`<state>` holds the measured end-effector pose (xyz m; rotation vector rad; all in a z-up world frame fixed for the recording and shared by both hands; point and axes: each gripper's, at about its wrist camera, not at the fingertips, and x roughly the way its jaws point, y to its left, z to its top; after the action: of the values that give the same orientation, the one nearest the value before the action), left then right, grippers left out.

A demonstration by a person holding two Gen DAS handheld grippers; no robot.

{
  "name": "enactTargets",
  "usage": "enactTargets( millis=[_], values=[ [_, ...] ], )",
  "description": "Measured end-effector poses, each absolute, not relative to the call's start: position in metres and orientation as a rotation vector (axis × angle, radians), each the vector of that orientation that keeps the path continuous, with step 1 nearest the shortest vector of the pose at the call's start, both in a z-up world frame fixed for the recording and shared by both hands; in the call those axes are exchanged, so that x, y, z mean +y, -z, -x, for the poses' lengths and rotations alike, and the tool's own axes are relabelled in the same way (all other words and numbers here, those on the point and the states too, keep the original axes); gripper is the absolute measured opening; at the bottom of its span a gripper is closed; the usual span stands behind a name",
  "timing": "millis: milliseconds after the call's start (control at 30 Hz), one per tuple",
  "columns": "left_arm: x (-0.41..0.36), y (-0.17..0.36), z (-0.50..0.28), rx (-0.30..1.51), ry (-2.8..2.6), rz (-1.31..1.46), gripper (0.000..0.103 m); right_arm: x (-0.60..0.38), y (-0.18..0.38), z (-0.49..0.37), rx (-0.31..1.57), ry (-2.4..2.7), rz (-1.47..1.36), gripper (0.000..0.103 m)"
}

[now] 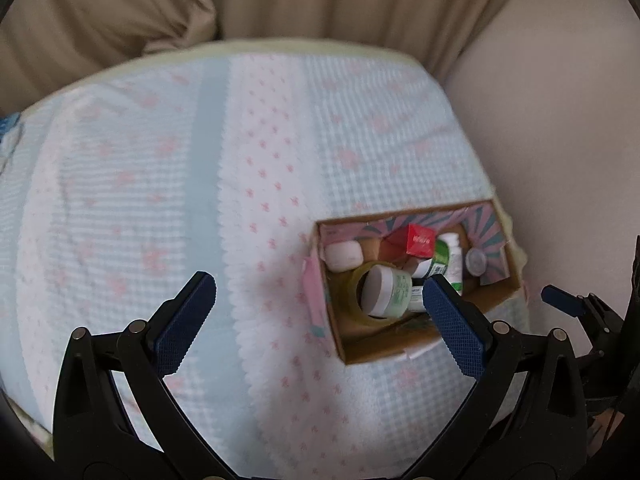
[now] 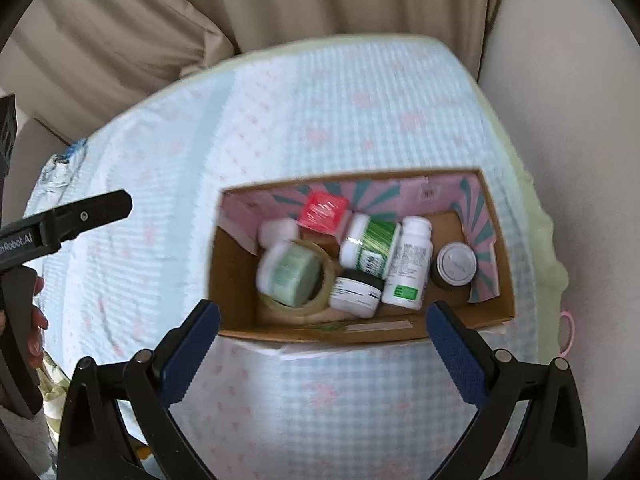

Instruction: Organize rigid objects

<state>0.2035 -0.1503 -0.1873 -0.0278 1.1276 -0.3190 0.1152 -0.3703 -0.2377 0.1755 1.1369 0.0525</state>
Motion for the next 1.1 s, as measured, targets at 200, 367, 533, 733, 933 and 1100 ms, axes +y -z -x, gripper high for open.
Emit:
enactTargets(
  millis=[200,367,533,733,933,1100],
  values=[
    [-0.098,0.091,-0.157,0.963,0.282,0.036,0.103,-0.334,0.152,-0.093,1.017,-0.05,-0.14,0.103],
    [-0.054,0.021,-0.113,0.819,0.222,0.028,0.103,-0.299,0.076,-0.077,0.897,-0.038,-0.088,0.103],
    [-0.019,-0.015,-0.072,0.735,0.15,0.026,0.103,-0.271,0.028,-0.055,0.801,-0.036,-0.085,0.103],
    [0.006,-0.026,-0.037,0.689,0.103,0.028,0.103,-0.243,0.011,-0.027,0.731,-0.025,-0.042,0.103],
    [0.016,-0.022,-0.032,0.688,0.107,0.048,0.103,-0.232,0.015,-0.016,0.729,-0.004,-0.019,0.103],
    [0.017,-0.021,-0.031,0.683,0.11,0.045,0.103,-0.232,0.016,-0.017,0.732,0.014,-0.018,0.103]
  ],
)
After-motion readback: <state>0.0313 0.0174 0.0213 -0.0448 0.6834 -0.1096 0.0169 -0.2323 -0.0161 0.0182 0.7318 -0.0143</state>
